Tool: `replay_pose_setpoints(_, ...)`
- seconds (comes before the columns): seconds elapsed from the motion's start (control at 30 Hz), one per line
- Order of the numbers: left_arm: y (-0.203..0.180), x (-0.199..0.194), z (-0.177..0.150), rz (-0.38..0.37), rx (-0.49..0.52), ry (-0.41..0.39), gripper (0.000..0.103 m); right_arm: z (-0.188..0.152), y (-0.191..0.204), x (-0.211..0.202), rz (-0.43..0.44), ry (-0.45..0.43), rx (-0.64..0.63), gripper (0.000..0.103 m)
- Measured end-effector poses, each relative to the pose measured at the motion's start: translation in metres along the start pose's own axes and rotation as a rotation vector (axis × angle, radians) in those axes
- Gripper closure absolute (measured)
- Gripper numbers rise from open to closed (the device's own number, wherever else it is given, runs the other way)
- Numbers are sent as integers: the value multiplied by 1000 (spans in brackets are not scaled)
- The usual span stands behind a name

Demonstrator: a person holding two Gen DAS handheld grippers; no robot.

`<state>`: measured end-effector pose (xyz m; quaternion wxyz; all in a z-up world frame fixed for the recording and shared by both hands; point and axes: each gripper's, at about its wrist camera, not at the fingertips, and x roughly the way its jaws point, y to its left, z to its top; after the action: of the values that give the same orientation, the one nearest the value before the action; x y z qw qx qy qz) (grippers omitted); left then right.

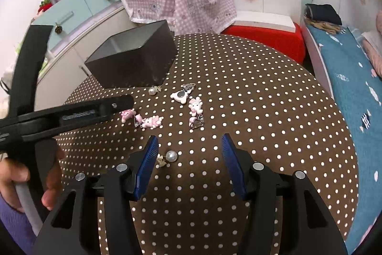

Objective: Organize jewelry
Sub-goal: 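Grasp a pink cartoon charm with the left gripper, then grasp another pink charm with the right gripper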

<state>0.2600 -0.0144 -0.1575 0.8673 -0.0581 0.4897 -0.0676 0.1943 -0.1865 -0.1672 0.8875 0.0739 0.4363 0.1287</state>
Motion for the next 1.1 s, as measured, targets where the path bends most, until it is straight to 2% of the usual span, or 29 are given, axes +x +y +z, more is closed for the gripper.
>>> replay_pose_setpoints(0.13, -2, 0, -3, 42, 50, -9, 63, 2, 6, 2, 8, -4, -16, 49)
replay_pose_setpoints(0.23, 7, -5, -5, -22, 41, 1, 87, 4, 13, 5, 14, -4, -29, 49)
replay_pose_setpoints(0.27, 10, -6, -7, -46, 38, 7, 89, 5, 16, 6, 15, -4, -36, 49)
replay_pose_setpoints(0.53, 32, -20, -23, -77, 44, -4, 90, 9, 45, 18, 18, 13, -115, 49)
replay_pose_setpoints(0.83, 50, -29, -34, -125, 30, -12, 90, 14, 60, 44, -24, 63, -165, 49)
replay_pose_setpoints(0.97, 50, -31, -38, -102, 39, -24, 89, 17, 64, 48, -47, 69, -195, 49)
replay_pose_setpoints(1.03, 47, -32, -40, -87, 52, -31, 84, 17, 64, 48, -49, 66, -197, 49)
replay_pose_setpoints(1.07, 45, -33, -41, -79, 56, -37, 73, 17, 63, 48, -47, 64, -196, 49)
replay_pose_setpoints(1.1, 44, -34, -43, -79, 61, -40, 67, 17, 64, 49, -47, 62, -197, 49)
